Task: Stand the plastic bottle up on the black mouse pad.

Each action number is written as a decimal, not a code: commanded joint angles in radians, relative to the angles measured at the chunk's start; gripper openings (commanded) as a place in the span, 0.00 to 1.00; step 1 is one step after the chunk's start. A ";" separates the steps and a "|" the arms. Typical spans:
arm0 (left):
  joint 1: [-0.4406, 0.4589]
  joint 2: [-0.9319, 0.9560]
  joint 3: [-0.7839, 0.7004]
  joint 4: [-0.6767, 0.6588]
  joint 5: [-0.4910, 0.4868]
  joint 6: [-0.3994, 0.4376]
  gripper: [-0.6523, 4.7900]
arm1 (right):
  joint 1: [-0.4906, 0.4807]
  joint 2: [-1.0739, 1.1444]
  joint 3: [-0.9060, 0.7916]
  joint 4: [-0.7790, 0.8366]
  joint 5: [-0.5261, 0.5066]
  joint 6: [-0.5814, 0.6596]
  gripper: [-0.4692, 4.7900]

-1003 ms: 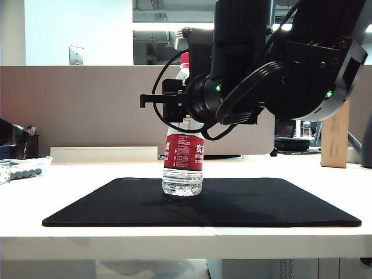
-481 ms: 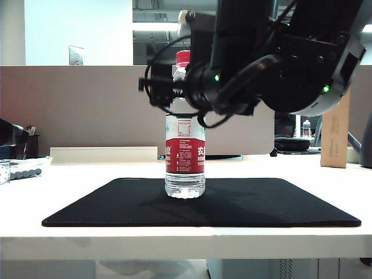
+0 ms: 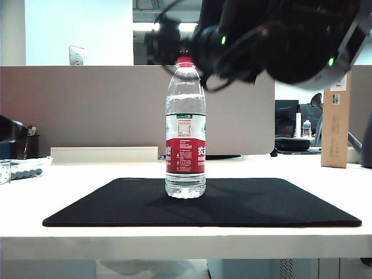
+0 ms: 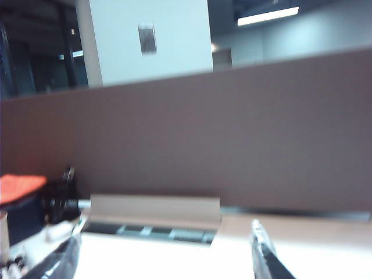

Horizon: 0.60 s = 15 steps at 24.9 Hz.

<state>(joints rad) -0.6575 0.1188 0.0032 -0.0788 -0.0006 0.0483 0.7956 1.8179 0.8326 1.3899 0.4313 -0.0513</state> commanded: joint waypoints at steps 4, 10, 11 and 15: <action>0.096 -0.037 0.005 0.004 0.004 -0.003 0.11 | 0.002 -0.130 0.002 0.016 0.002 -0.134 0.80; 0.232 -0.101 0.005 0.005 0.004 -0.003 0.11 | 0.028 -0.282 0.001 -0.031 0.102 -0.142 0.09; 0.271 -0.118 0.005 0.007 0.004 -0.003 0.11 | 0.040 -0.333 0.001 -0.069 0.130 -0.157 0.08; 0.371 -0.116 0.005 0.008 0.004 -0.003 0.11 | 0.061 -0.458 0.001 -0.248 0.154 -0.225 0.08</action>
<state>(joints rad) -0.3065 0.0029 0.0032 -0.0742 -0.0002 0.0483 0.8463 1.3930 0.8318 1.2304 0.5705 -0.2443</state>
